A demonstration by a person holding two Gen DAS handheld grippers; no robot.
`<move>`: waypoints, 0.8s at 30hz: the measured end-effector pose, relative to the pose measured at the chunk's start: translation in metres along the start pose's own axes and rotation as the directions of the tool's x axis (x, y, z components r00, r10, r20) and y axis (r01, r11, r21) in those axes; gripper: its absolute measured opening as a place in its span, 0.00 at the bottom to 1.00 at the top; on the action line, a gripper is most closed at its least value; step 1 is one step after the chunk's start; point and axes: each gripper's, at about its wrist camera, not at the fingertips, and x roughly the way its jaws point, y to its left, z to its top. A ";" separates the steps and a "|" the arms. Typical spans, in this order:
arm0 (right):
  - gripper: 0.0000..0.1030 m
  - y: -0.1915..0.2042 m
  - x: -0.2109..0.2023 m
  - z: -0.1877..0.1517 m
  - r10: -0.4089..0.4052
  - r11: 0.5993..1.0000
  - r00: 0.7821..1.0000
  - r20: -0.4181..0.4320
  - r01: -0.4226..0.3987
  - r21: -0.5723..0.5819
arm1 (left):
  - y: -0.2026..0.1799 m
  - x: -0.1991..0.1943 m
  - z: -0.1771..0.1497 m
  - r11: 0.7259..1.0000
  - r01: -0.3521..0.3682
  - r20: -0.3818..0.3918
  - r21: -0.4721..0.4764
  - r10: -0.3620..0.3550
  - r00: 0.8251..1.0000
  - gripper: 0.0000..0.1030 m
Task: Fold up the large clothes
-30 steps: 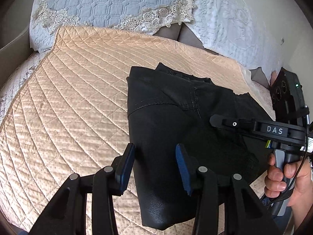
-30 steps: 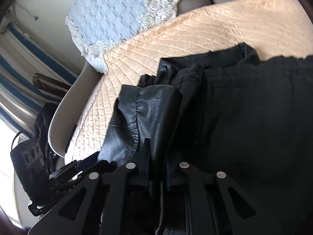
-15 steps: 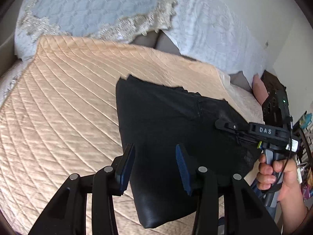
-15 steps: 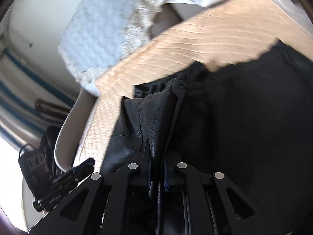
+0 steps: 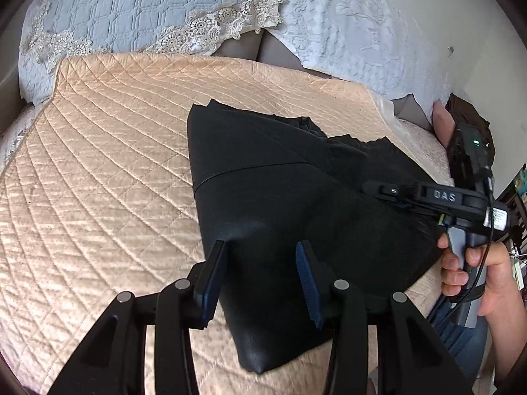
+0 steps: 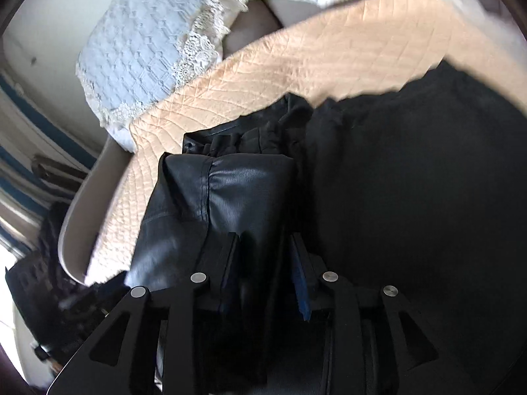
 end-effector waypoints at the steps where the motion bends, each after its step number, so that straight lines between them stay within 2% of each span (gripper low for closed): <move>1: 0.31 0.006 -0.012 -0.003 -0.008 1.000 1.000 0.020 0.008 -0.026 | 0.000 -0.006 -0.001 1.000 0.009 0.008 -0.001 -0.009 1.000 0.43; 4: 0.31 0.032 -0.045 -0.014 0.038 0.994 0.996 0.085 -0.029 -0.105 | -0.005 -0.021 -0.006 0.999 0.042 0.037 0.020 -0.043 0.998 0.43; 6: 0.31 0.047 -0.046 -0.025 0.063 0.987 0.996 0.063 -0.052 -0.153 | -0.009 -0.024 -0.011 0.997 0.072 0.041 0.036 -0.074 0.996 0.43; 7: 0.31 0.050 -0.037 -0.032 0.047 0.983 0.999 0.027 -0.041 -0.180 | -0.011 -0.021 -0.016 0.996 0.083 0.030 0.044 -0.084 0.996 0.43; 9: 0.31 0.045 -0.016 -0.047 -0.028 0.980 0.999 -0.035 0.021 -0.197 | -0.012 -0.008 -0.023 0.997 0.065 -0.005 0.048 -0.065 0.998 0.43; 10: 0.31 0.036 -0.008 -0.054 -0.034 0.984 0.998 -0.059 0.024 -0.174 | -0.012 -0.004 -0.028 0.997 0.061 -0.014 0.052 -0.060 0.998 0.43; 13: 0.32 0.022 -0.007 -0.062 -0.007 0.993 0.999 -0.041 0.002 -0.116 | -0.016 -0.003 -0.032 0.996 0.048 -0.001 0.068 -0.048 0.999 0.43; 20: 0.35 0.027 -0.015 -0.057 -0.028 0.993 0.999 -0.043 0.023 -0.118 | -0.021 -0.004 -0.022 0.999 0.002 -0.038 0.046 0.000 0.999 0.43; 24: 0.35 0.038 -0.029 -0.045 -0.031 0.989 0.999 0.010 0.032 -0.148 | -0.021 -0.010 -0.013 0.999 -0.025 -0.028 0.039 0.026 0.999 0.43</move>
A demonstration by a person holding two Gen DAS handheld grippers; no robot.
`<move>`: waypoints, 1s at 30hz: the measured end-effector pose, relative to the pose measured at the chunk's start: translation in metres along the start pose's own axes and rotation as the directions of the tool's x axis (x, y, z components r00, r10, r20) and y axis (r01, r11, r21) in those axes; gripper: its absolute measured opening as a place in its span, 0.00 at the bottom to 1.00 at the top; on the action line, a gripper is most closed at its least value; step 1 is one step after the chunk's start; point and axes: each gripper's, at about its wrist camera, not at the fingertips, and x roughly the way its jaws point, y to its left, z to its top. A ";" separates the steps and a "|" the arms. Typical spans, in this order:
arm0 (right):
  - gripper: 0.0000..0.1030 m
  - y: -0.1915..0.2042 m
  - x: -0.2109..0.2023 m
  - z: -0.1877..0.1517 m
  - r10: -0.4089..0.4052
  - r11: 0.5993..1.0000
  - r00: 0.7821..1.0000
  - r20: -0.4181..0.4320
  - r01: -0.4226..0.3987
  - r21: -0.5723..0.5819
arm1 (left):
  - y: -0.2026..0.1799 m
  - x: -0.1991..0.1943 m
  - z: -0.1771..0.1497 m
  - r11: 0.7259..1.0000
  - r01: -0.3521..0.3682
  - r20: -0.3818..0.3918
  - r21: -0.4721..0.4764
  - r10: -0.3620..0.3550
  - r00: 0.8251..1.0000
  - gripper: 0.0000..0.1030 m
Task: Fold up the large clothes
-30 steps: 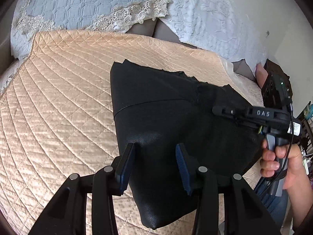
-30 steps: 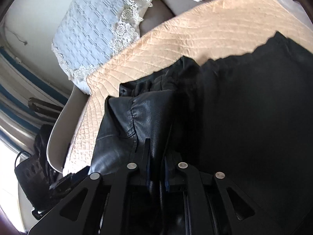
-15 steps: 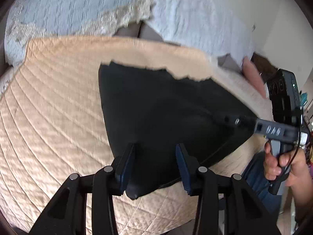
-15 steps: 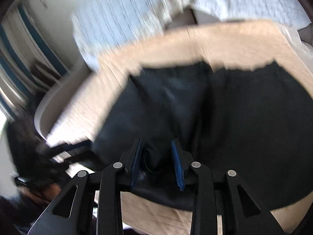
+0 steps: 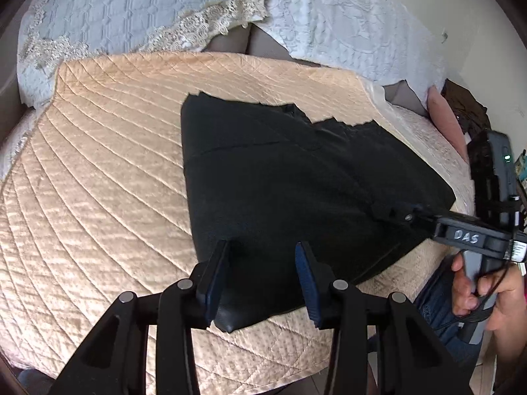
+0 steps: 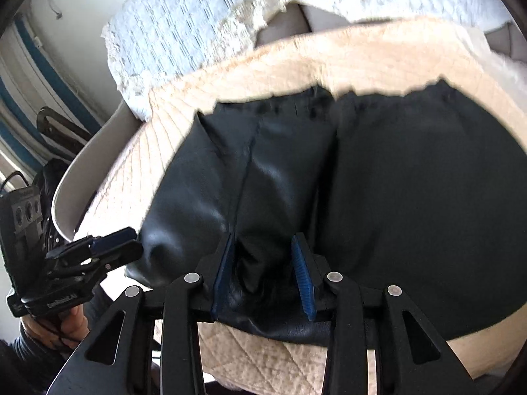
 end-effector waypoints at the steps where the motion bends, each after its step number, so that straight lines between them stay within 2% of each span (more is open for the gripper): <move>1: 0.35 0.002 -0.003 0.005 0.007 1.000 1.000 0.018 -0.007 -0.013 | 0.001 -0.001 0.004 1.000 -0.008 0.006 0.000 0.008 1.000 0.43; 7: 0.35 0.009 0.004 0.032 0.018 0.999 0.998 0.066 -0.015 -0.045 | 0.010 0.005 0.023 0.999 -0.053 0.034 0.005 0.053 0.998 0.43; 11: 0.35 0.007 0.030 0.049 0.031 0.999 0.997 0.068 -0.030 -0.018 | 0.020 0.023 0.036 0.998 -0.061 0.049 -0.022 0.062 0.997 0.43; 13: 0.34 -0.006 0.052 0.049 -0.035 0.999 0.999 0.026 0.035 0.002 | 0.026 0.038 0.035 0.998 -0.037 0.022 -0.049 0.038 0.999 0.43; 14: 0.29 -0.015 0.064 0.045 -0.067 0.998 0.998 -0.004 0.067 0.010 | 0.029 0.044 0.032 0.998 -0.025 0.015 -0.063 0.026 1.000 0.43; 15: 0.28 -0.024 0.071 0.041 -0.072 0.997 0.997 -0.022 0.073 0.028 | 0.031 0.046 0.029 0.998 -0.013 0.022 -0.066 0.014 1.000 0.43; 17: 0.23 -0.034 0.067 0.036 -0.053 0.996 0.999 0.002 0.053 0.068 | 0.030 0.043 0.026 0.999 -0.007 0.033 -0.044 0.009 0.999 0.43; 20: 0.23 -0.033 0.058 0.038 -0.095 0.994 0.995 -0.013 0.095 0.058 | 0.032 0.037 0.031 0.999 -0.001 0.013 -0.043 0.001 1.000 0.43; 22: 0.23 -0.029 0.049 0.046 -0.103 0.992 0.995 0.010 0.103 0.066 | 0.035 0.031 0.044 0.998 0.004 0.027 -0.057 -0.003 1.000 0.43; 25: 0.23 -0.025 0.042 0.062 -0.065 0.995 0.996 0.054 0.061 0.082 | 0.032 0.033 0.071 0.999 -0.032 0.074 -0.036 0.034 0.997 0.43; 26: 0.23 -0.021 0.045 0.067 -0.051 0.996 0.997 0.056 0.047 0.076 | 0.032 0.039 0.078 0.999 -0.016 0.073 -0.038 0.019 0.997 0.43; 28: 0.23 -0.016 0.063 0.074 -0.048 0.998 0.998 0.030 0.046 0.049 | 0.034 0.058 0.090 0.998 -0.014 0.045 -0.064 0.017 0.999 0.43; 30: 0.23 -0.023 0.089 0.071 -0.113 0.993 0.993 -0.042 0.114 0.028 | 0.035 0.080 0.094 0.998 -0.020 0.016 -0.057 0.021 1.000 0.43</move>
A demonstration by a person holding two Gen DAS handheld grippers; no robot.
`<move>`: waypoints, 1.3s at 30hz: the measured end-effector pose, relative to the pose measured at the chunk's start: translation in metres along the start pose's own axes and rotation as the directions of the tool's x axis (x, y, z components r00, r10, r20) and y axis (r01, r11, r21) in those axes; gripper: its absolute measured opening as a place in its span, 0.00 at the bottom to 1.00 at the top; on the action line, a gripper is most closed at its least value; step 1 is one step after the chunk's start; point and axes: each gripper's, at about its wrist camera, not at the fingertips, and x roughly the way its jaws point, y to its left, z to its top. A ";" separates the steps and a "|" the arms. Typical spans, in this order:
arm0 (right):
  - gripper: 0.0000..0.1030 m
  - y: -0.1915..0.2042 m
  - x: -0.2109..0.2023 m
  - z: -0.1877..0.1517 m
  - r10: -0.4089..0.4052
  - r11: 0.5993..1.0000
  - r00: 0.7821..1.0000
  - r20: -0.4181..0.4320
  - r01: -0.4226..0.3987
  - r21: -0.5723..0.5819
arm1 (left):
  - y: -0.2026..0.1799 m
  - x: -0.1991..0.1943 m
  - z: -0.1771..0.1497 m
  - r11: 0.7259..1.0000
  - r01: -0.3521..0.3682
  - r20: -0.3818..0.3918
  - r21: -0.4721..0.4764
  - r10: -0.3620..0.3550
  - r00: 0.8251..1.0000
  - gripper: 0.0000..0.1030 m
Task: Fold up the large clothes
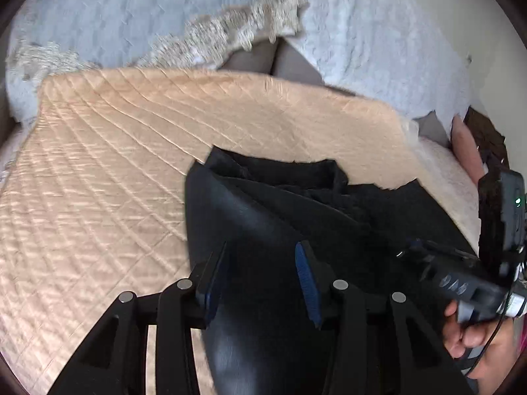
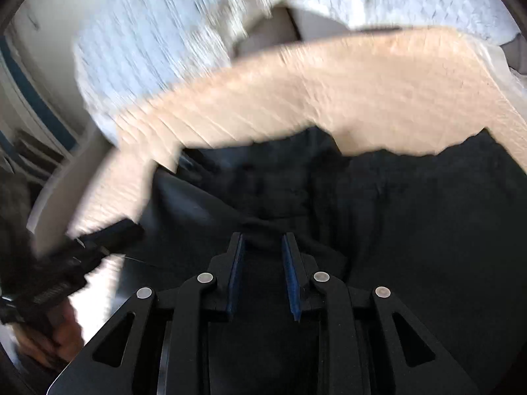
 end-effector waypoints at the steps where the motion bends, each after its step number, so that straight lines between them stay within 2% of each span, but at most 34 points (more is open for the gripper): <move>1: 0.23 -0.005 0.006 -0.004 -0.014 1.000 1.000 -0.019 0.014 0.006 | 0.001 0.010 -0.002 1.000 -0.012 -0.020 -0.001 0.012 1.000 0.43; 3: 0.21 -0.017 0.008 -0.010 0.017 0.999 1.000 -0.007 -0.017 0.041 | 0.004 0.024 -0.008 1.000 -0.008 -0.051 -0.007 0.008 0.999 0.43; 7: 0.20 -0.009 0.009 -0.013 -0.041 0.999 0.999 0.004 0.041 -0.021 | 0.005 0.025 -0.014 1.000 -0.004 -0.027 -0.001 0.004 1.000 0.43; 9: 0.20 -0.010 0.010 -0.007 -0.039 0.999 0.999 -0.014 0.039 -0.012 | 0.005 0.025 -0.012 1.000 -0.006 -0.032 0.001 0.006 0.999 0.43; 11: 0.21 -0.007 -0.008 -0.005 -0.073 0.997 0.997 -0.006 0.073 -0.005 | 0.003 0.013 -0.012 0.999 -0.032 -0.016 0.014 0.032 0.999 0.43; 12: 0.21 -0.003 -0.019 -0.007 -0.072 0.997 0.997 0.016 0.072 -0.015 | 0.001 0.000 -0.015 1.000 -0.020 0.001 0.015 0.020 1.000 0.43; 14: 0.21 0.008 -0.051 -0.019 -0.033 0.998 0.996 0.077 0.036 -0.044 | -0.002 -0.024 -0.027 0.999 0.030 0.031 0.016 -0.030 0.999 0.43; 16: 0.21 0.018 -0.074 -0.037 0.006 0.998 0.994 0.108 0.001 -0.065 | -0.006 -0.048 -0.045 0.998 0.046 0.057 0.034 -0.048 0.997 0.43; 18: 0.21 0.023 -0.083 -0.062 0.036 0.996 0.996 0.086 -0.029 -0.080 | -0.008 -0.062 -0.066 0.997 0.070 0.055 0.038 -0.072 0.996 0.43; 20: 0.21 0.019 -0.074 -0.083 0.023 0.997 0.999 0.044 -0.019 -0.076 | -0.008 -0.061 -0.085 0.997 0.071 0.019 0.034 -0.072 0.997 0.43; 22: 0.21 0.008 -0.062 -0.096 0.016 0.999 0.999 0.034 -0.014 -0.051 | -0.007 -0.057 -0.099 0.998 0.060 0.022 0.032 -0.061 0.998 0.44; 26: 0.21 0.006 -0.057 -0.094 -0.010 0.999 0.998 0.055 0.012 -0.048 | -0.006 -0.053 -0.099 0.999 0.046 0.029 -0.003 -0.046 0.999 0.44; 34: 0.22 0.007 -0.069 -0.093 -0.031 0.998 0.998 0.054 0.034 -0.054 | -0.014 -0.052 -0.093 1.000 0.000 0.008 0.023 0.000 1.000 0.45; 39: 0.22 0.019 -0.100 -0.092 0.013 0.998 0.991 0.130 -0.004 -0.069 | -0.016 -0.054 -0.092 0.999 -0.026 0.002 0.024 0.026 1.000 0.45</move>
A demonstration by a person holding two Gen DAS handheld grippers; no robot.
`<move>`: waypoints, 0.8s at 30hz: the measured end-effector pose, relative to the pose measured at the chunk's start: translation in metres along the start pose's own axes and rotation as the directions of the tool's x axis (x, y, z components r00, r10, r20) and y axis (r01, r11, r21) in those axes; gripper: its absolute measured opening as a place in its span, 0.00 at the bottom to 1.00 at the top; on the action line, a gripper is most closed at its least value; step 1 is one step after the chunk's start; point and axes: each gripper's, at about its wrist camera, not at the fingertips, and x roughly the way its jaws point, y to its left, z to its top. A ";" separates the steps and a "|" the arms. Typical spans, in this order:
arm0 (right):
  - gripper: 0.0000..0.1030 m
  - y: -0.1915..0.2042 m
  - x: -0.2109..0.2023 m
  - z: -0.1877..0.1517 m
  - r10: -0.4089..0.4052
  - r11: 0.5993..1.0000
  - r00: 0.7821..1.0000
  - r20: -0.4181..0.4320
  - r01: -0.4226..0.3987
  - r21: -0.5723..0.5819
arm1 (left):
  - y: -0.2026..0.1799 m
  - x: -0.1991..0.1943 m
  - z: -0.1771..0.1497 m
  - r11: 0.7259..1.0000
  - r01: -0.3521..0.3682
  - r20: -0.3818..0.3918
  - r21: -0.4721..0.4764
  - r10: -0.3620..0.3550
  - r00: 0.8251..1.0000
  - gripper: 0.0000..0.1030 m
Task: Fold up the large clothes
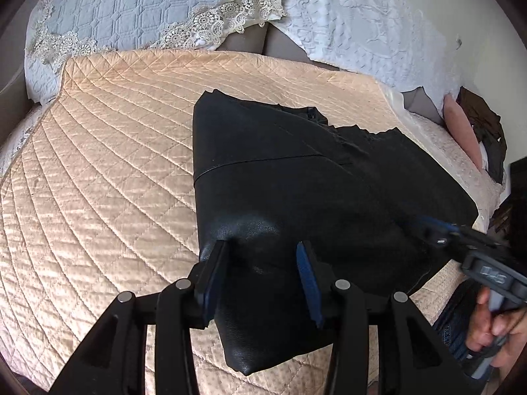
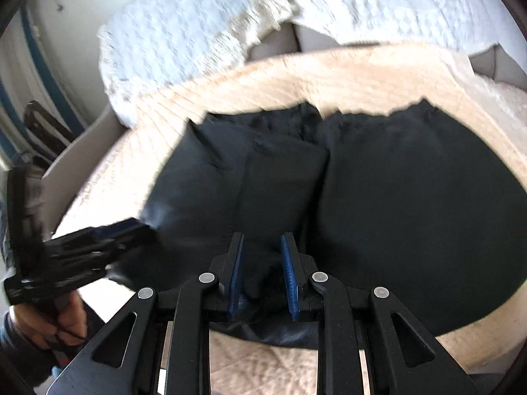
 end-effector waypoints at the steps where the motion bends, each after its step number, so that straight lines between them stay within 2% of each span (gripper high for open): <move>1: 0.22 0.003 -0.003 -0.001 0.017 1.000 1.000 0.003 -0.017 -0.006 | -0.001 0.000 0.000 1.000 -0.005 -0.001 0.003 0.005 1.000 0.45; 2: 0.22 0.004 0.000 -0.002 0.029 1.000 1.000 -0.006 -0.029 -0.010 | -0.002 0.001 0.000 1.000 -0.011 0.000 0.006 0.011 1.000 0.45; 5: 0.22 0.003 0.021 -0.013 -0.003 0.999 0.998 -0.064 0.000 -0.043 | -0.004 0.002 0.000 1.000 -0.017 -0.001 0.011 0.017 1.000 0.45; 10: 0.24 -0.005 0.030 -0.012 0.006 1.000 0.998 -0.061 -0.007 -0.022 | -0.005 0.002 -0.001 0.999 -0.026 0.003 0.020 0.026 1.000 0.45; 12: 0.30 -0.008 0.030 -0.012 0.009 1.000 0.998 -0.061 -0.010 -0.012 | -0.004 0.003 0.000 1.000 -0.020 0.003 0.017 0.020 1.000 0.45; 13: 0.37 -0.011 0.027 -0.011 0.005 1.000 0.998 -0.060 -0.005 -0.003 | -0.004 0.002 0.000 1.000 -0.018 0.004 0.017 0.018 1.000 0.45; 14: 0.40 -0.014 0.024 -0.011 0.009 1.000 0.998 -0.057 -0.008 0.012 | -0.003 0.002 0.000 1.000 -0.016 0.003 0.016 0.016 1.000 0.45; 18: 0.41 -0.042 -0.005 -0.007 -0.005 0.995 1.000 0.000 0.005 0.101 | -0.006 -0.006 0.004 1.000 -0.006 0.000 0.013 0.006 1.000 0.43; 21: 0.42 -0.083 -0.033 -0.007 -0.071 0.975 0.996 0.057 0.057 0.213 | -0.019 -0.020 0.012 0.998 0.045 0.043 0.032 -0.046 0.998 0.43; 24: 0.44 -0.118 -0.053 -0.012 -0.146 0.937 0.986 0.078 0.112 0.330 | -0.040 -0.019 0.019 0.993 0.087 0.062 0.077 -0.092 0.994 0.43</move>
